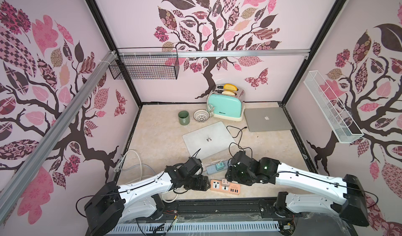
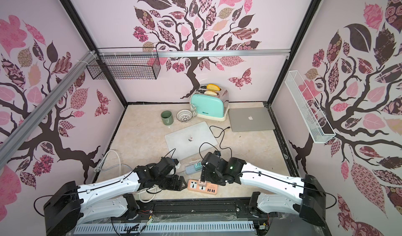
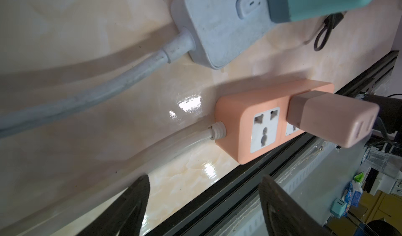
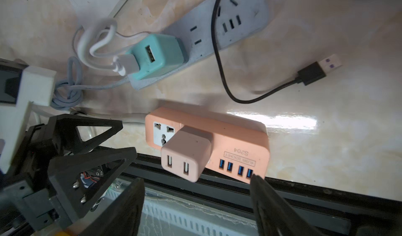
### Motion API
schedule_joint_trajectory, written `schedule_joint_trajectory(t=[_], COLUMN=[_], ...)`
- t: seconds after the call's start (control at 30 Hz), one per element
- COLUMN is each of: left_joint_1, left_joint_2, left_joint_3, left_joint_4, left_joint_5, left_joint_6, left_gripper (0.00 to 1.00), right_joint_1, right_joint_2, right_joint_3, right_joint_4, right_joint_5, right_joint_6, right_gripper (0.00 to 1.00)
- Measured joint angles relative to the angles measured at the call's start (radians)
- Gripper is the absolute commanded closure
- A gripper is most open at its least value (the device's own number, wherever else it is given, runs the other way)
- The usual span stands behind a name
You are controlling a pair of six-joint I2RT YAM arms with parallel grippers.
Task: Unplug the laptop charger
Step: Remove the plug from the socket.
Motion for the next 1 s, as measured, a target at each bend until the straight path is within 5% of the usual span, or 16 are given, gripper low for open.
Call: schedule_joint_trajectory(t=[0.67,1.0], left_joint_1=[0.0,0.0], left_joint_2=[-0.015,0.023], left_joint_3=[-0.016,-0.016], left_joint_4=[0.068,0.109], left_joint_5=[0.028,0.046], left_joint_6=[-0.013,-0.014], left_gripper=[0.24,0.24], right_joint_1=[0.077,0.089], right_joint_2=[0.222,0.239], right_joint_3=[0.065,0.077], right_joint_4=[-0.002,-0.006], right_joint_5=[0.072,0.081], right_joint_6=[0.062,0.078], right_gripper=[0.27,0.5])
